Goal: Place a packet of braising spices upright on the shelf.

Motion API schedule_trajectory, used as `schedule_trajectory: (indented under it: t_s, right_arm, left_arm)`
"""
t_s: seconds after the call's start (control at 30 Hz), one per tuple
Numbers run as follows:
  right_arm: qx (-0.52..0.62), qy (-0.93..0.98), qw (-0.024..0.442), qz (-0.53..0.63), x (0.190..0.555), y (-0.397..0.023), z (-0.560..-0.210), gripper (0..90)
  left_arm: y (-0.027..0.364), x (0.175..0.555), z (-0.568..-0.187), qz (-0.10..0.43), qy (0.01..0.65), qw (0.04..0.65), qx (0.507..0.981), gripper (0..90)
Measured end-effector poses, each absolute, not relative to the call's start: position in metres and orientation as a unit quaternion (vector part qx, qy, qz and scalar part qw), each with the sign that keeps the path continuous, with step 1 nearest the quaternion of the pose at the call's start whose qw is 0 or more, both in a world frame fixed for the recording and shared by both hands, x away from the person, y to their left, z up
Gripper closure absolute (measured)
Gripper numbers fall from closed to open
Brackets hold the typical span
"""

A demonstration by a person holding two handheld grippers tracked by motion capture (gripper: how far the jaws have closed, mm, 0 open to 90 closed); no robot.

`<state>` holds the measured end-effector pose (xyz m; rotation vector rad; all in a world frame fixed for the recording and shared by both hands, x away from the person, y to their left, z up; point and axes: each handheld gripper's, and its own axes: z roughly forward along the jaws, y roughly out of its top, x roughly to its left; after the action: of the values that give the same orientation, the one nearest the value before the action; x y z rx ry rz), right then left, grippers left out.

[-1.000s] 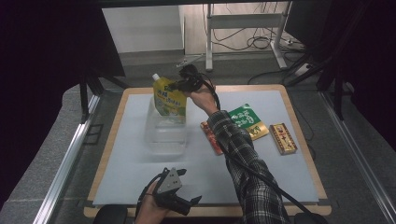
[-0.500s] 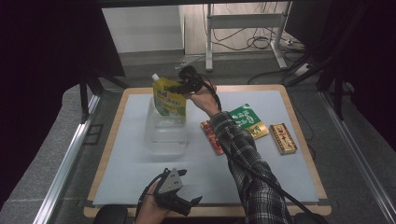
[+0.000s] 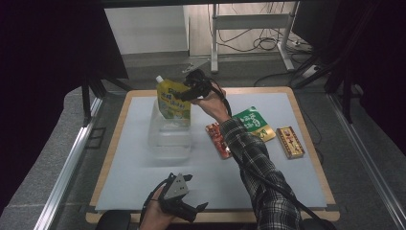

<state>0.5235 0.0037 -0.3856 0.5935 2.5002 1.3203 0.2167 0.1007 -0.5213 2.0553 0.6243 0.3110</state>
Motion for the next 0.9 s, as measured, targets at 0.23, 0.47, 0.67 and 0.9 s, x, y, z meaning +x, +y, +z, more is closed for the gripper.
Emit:
schedule_trajectory:
  t_s: [0.23, 0.47, 0.67, 0.9]
  right_arm:
    - [0.213, 0.857, 0.137, 0.448, 0.519, -0.002, -0.387, 20.9]
    - [0.195, 0.862, 0.136, 0.448, 0.510, -0.006, -0.389, 16.8]
    - [0.189, 0.863, 0.120, 0.452, 0.505, -0.014, -0.392, 10.4]
    - [0.201, 0.858, 0.112, 0.458, 0.500, -0.024, -0.395, 3.9]
  left_arm:
    - [0.101, 0.217, -0.521, 0.126, 0.257, 0.469, 0.836, 0.4]
    - [0.101, 0.217, -0.522, 0.125, 0.256, 0.468, 0.836, 0.3]
    - [0.100, 0.217, -0.522, 0.125, 0.253, 0.466, 0.838, 0.3]
    - [0.099, 0.217, -0.522, 0.124, 0.253, 0.473, 0.835, 0.3]
